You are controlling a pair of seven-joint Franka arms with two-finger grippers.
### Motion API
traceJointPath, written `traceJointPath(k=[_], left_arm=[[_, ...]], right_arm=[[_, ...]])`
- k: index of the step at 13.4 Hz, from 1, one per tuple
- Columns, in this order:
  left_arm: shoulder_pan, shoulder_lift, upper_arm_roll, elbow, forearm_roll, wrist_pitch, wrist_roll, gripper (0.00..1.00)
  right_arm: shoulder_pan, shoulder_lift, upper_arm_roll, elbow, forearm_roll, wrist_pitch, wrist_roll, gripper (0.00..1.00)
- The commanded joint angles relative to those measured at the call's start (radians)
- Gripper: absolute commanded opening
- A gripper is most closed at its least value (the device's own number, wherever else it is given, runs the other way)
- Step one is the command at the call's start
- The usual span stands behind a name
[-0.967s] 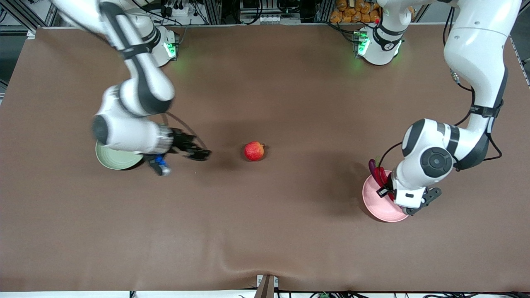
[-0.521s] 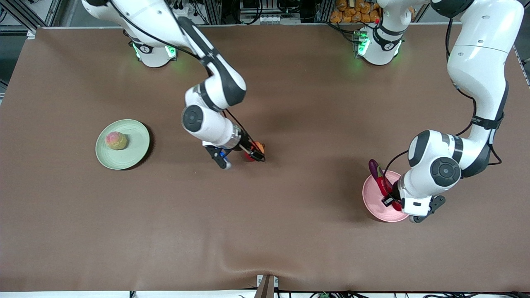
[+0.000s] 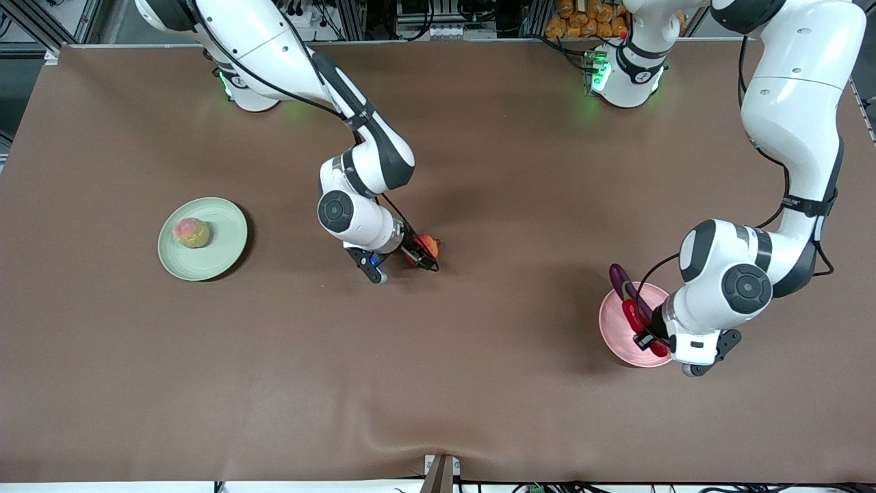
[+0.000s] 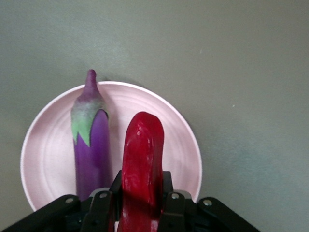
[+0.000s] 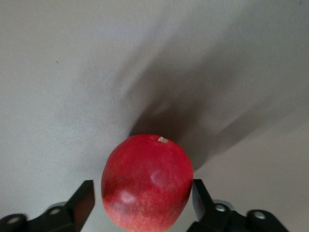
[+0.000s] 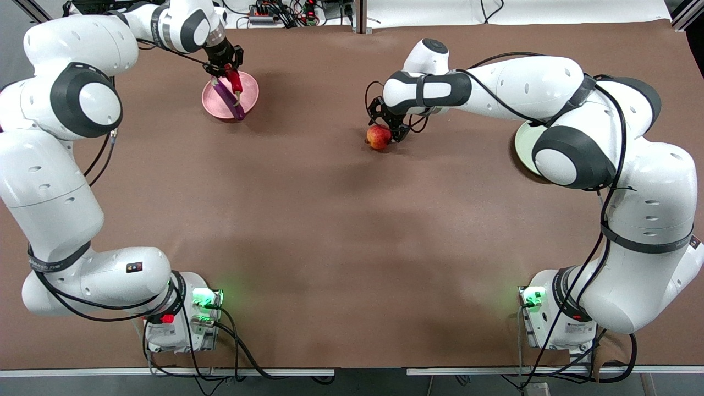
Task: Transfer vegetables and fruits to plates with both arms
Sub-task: 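Carry the red apple onto the green plate and open the right gripper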
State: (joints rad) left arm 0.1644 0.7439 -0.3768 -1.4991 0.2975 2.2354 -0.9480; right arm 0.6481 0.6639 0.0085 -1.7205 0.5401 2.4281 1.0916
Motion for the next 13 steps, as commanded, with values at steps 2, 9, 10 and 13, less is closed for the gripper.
traceJointPath(k=[2,9,10,13], left_arm=[[-0.009,0.055,-0.005,0.068,-0.018,-0.005,-0.051,0.29],[-0.020,0.083,-0.005,0.089,-0.009,0.001,-0.054,1.00],[-0.017,0.077,-0.005,0.089,-0.005,0.001,-0.051,1.00],[-0.005,0.009,-0.014,0.088,0.002,-0.032,-0.035,1.00]], right_arm=[[-0.030,-0.068,-0.077,0.053,-0.119,-0.236,-0.010,0.00],[-0.408,-0.242,-0.096,0.064,-0.296,-0.814,-0.529,0.00],[-0.448,-0.254,-0.096,0.015,-0.327,-0.789,-0.595,0.00],[-0.563,-0.259,-0.096,-0.101,-0.365,-0.675,-0.769,0.00]])
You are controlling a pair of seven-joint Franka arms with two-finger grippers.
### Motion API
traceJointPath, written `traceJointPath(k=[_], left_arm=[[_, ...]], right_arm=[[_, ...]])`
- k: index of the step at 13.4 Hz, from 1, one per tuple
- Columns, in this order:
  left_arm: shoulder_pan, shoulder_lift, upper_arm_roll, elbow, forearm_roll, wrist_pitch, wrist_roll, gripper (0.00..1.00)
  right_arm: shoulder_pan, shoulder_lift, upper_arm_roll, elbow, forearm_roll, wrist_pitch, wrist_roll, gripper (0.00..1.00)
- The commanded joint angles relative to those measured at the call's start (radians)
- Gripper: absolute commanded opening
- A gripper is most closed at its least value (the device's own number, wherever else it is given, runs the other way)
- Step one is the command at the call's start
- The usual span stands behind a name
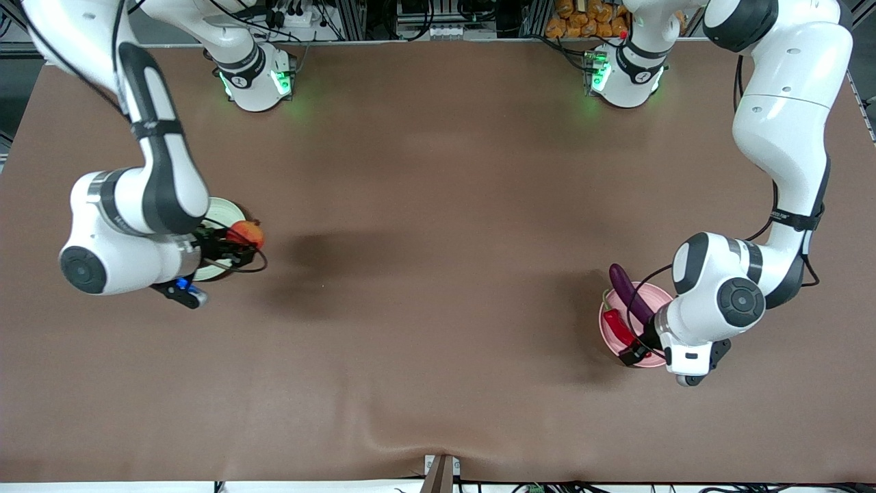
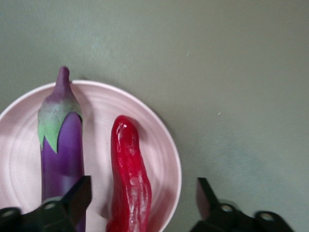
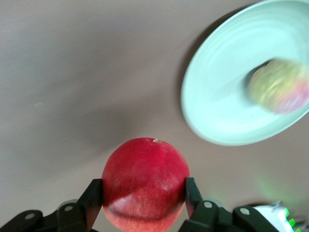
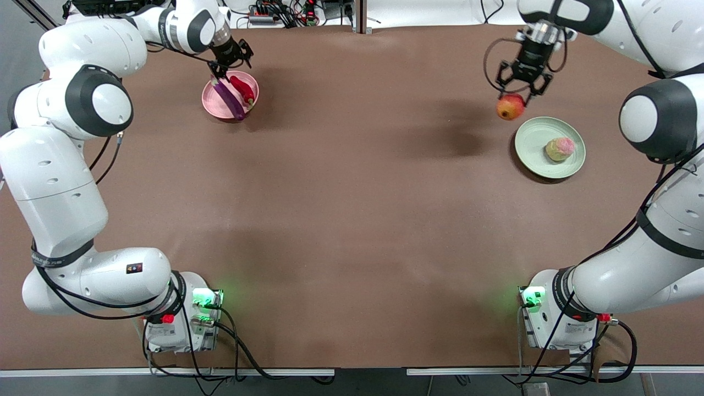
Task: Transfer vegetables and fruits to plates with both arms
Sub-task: 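Carry the red apple onto the green plate and open the right gripper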
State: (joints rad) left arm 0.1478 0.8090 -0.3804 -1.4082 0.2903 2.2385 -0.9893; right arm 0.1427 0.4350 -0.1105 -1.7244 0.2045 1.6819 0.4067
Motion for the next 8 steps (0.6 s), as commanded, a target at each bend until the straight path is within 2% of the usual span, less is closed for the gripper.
traceJointPath(k=[1,3,5,6,7,8], left_arm=[[0.007,-0.103,-0.012,-0.002,0.009,-0.084,0.014,1.00],[0.006,-0.207,-0.015,-0.003,0.007,-0.173,0.040,1.00],[0.012,-0.319,-0.020,-0.002,-0.006,-0.285,0.148,1.00],[0.016,-0.370,-0.031,-0.002,-0.011,-0.350,0.228,1.00],[0.018,-0.423,-0.031,0.000,-0.028,-0.406,0.306,1.00],[0.019,-0.477,-0.028,0.000,-0.058,-0.452,0.364,1.00]], right_arm=[[-0.096,-0.032,0.023,-0.147,-0.037,0.138,-0.162,0.00],[-0.146,-0.029,0.023,-0.194,-0.040,0.202,-0.253,0.00],[-0.153,-0.021,0.023,-0.198,-0.042,0.217,-0.262,0.00],[-0.163,-0.016,0.023,-0.198,-0.042,0.226,-0.285,0.07],[-0.176,-0.007,0.023,-0.193,-0.042,0.228,-0.299,0.70],[-0.183,-0.004,0.025,-0.182,-0.040,0.214,-0.301,1.00]])
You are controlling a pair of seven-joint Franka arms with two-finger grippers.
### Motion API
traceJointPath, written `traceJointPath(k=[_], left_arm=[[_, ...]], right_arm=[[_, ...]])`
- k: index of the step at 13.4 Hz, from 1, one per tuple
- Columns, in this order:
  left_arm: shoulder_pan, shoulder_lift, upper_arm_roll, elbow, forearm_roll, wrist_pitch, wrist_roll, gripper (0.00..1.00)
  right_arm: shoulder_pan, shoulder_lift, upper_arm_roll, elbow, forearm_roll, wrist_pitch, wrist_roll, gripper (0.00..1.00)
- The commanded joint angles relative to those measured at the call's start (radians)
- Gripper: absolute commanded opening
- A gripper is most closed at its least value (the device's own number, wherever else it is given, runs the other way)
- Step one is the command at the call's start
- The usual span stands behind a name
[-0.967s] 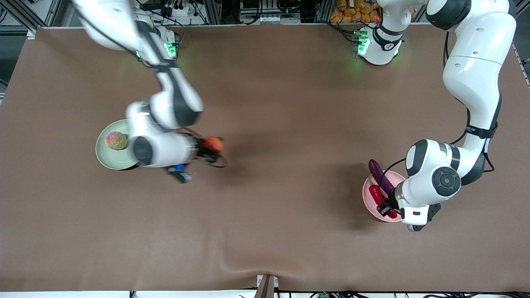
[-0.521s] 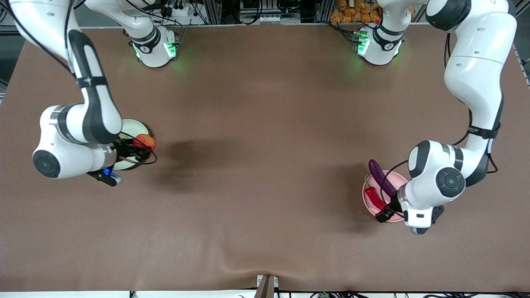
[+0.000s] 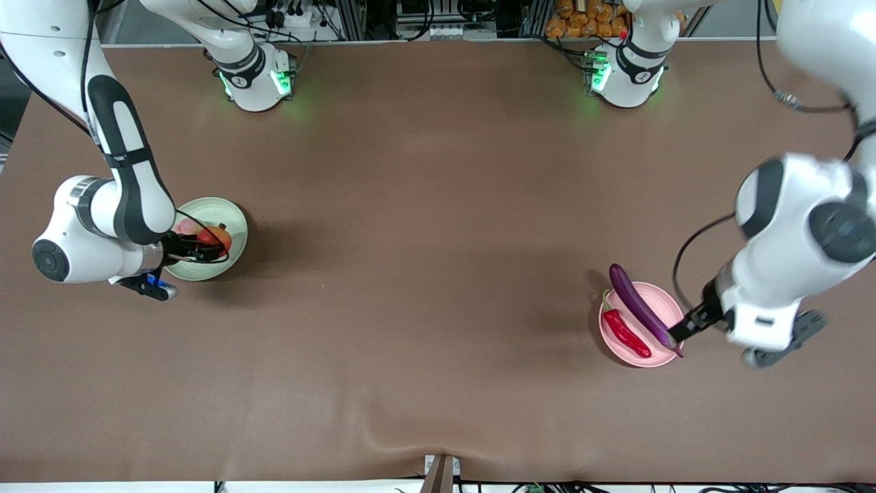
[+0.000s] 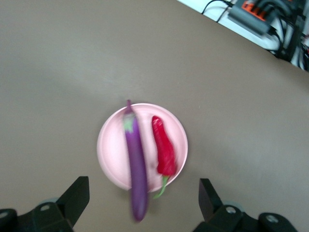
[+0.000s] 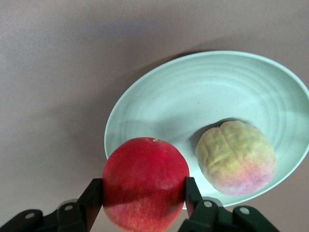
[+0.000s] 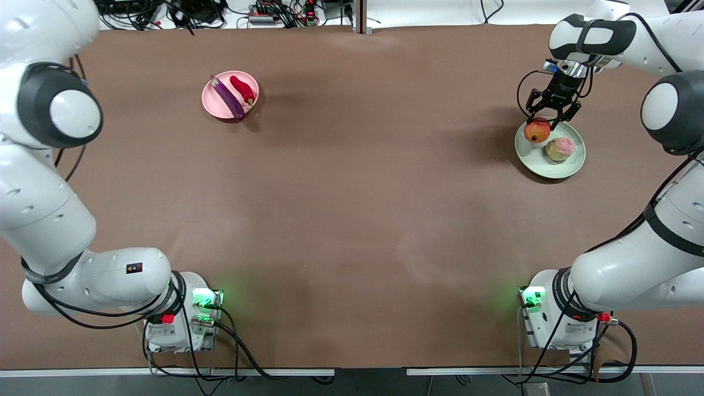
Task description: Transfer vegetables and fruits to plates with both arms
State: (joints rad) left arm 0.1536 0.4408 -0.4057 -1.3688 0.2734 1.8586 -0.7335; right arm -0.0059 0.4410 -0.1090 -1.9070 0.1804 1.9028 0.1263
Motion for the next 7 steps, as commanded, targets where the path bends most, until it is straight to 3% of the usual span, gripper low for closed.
traceJointPath(k=[1,4,7], left_arm=[[0.029,-0.155,0.001,-0.039,-0.086,-0.125,0.146,1.00],[0.081,-0.252,-0.001,-0.036,-0.177,-0.218,0.258,1.00],[0.086,-0.326,0.005,-0.036,-0.178,-0.268,0.350,1.00]], right_arm=[[-0.028,-0.011,0.023,0.014,-0.016,-0.037,-0.016,1.00],[-0.014,-0.022,0.029,0.152,-0.010,-0.193,-0.019,1.00],[0.038,-0.024,0.028,0.386,-0.015,-0.365,-0.013,1.00]])
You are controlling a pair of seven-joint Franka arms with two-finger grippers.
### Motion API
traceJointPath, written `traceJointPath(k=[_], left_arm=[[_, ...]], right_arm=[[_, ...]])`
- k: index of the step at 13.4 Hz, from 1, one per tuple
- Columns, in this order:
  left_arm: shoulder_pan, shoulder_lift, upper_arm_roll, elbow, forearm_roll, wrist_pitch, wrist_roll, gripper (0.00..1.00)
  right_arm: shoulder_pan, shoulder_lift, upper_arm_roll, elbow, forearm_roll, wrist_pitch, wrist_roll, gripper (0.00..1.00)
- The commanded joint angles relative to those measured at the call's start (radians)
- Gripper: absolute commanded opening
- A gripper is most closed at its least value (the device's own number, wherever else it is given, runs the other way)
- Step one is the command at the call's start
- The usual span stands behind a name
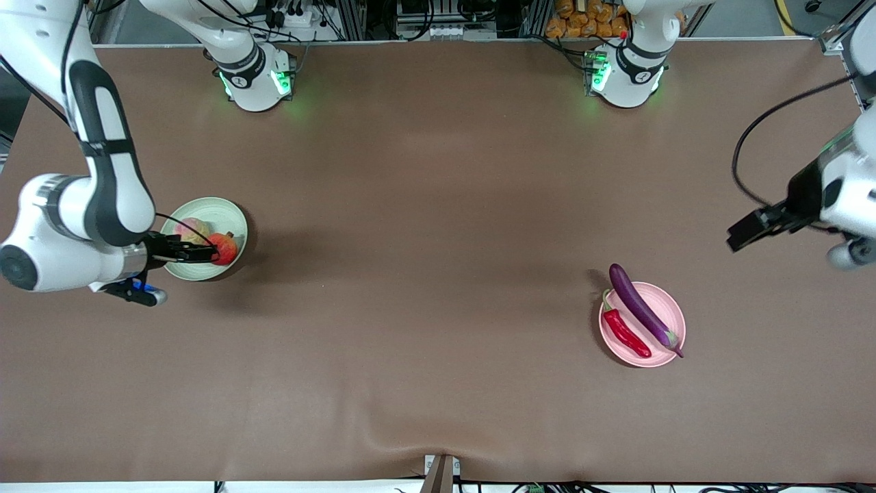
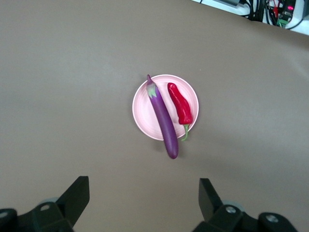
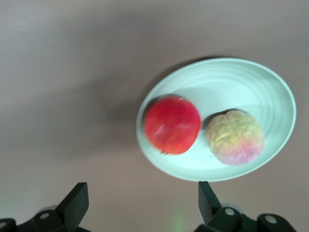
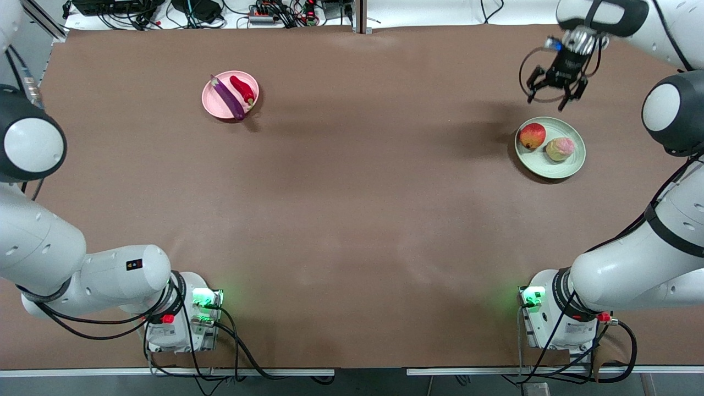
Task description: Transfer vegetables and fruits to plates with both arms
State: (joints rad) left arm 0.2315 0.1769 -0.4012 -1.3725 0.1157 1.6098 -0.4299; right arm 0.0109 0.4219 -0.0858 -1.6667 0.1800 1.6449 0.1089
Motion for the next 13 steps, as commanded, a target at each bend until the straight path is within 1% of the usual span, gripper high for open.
traceJointPath(k=[1,2,3,4,5,6,7,8,9,10,12,13], left_arm=[[0.008,-0.089,0.002,-0.033,-0.022,-0.025,0.052,1.00],[0.014,-0.112,0.008,-0.034,-0.022,-0.053,0.068,1.00],[0.011,-0.132,0.016,-0.039,-0.030,-0.082,0.095,1.00],[-0.018,-0.161,0.063,-0.049,-0.036,-0.094,0.118,1.00],[-0.094,-0.172,0.143,-0.072,-0.039,-0.105,0.137,1.00],[-0.157,-0.189,0.242,-0.083,-0.056,-0.117,0.176,1.00],[-0.197,-0.207,0.307,-0.106,-0.085,-0.122,0.234,1.00],[-0.207,-0.226,0.341,-0.135,-0.099,-0.122,0.275,1.00],[-0.216,-0.246,0.357,-0.164,-0.103,-0.122,0.304,1.00],[-0.234,-0.264,0.376,-0.187,-0.103,-0.122,0.319,1.00],[-0.270,-0.292,0.412,-0.218,-0.103,-0.122,0.321,1.00],[-0.268,-0.293,0.412,-0.218,-0.103,-0.122,0.326,1.00]], right_arm=[[0.027,-0.005,0.005,0.207,-0.011,-0.149,-0.001,1.00],[0.029,-0.002,0.005,0.272,-0.016,-0.174,-0.006,1.00],[0.020,0.000,0.005,0.338,-0.014,-0.230,-0.006,1.00],[0.009,0.000,0.005,0.396,-0.014,-0.275,-0.006,1.00],[-0.012,-0.002,0.011,0.451,-0.013,-0.319,-0.006,1.00],[-0.023,-0.009,0.023,0.493,-0.013,-0.362,-0.005,1.00],[-0.025,-0.023,0.047,0.527,-0.007,-0.385,-0.006,1.00],[-0.035,-0.047,0.075,0.571,0.015,-0.399,-0.006,1.00],[-0.043,-0.057,0.078,0.582,0.030,-0.421,-0.006,1.00],[-0.049,-0.069,0.078,0.587,0.024,-0.450,-0.014,1.00],[-0.068,-0.123,0.077,0.591,-0.002,-0.473,-0.142,1.00],[-0.059,-0.188,0.078,0.578,-0.063,-0.461,-0.222,1.00]])
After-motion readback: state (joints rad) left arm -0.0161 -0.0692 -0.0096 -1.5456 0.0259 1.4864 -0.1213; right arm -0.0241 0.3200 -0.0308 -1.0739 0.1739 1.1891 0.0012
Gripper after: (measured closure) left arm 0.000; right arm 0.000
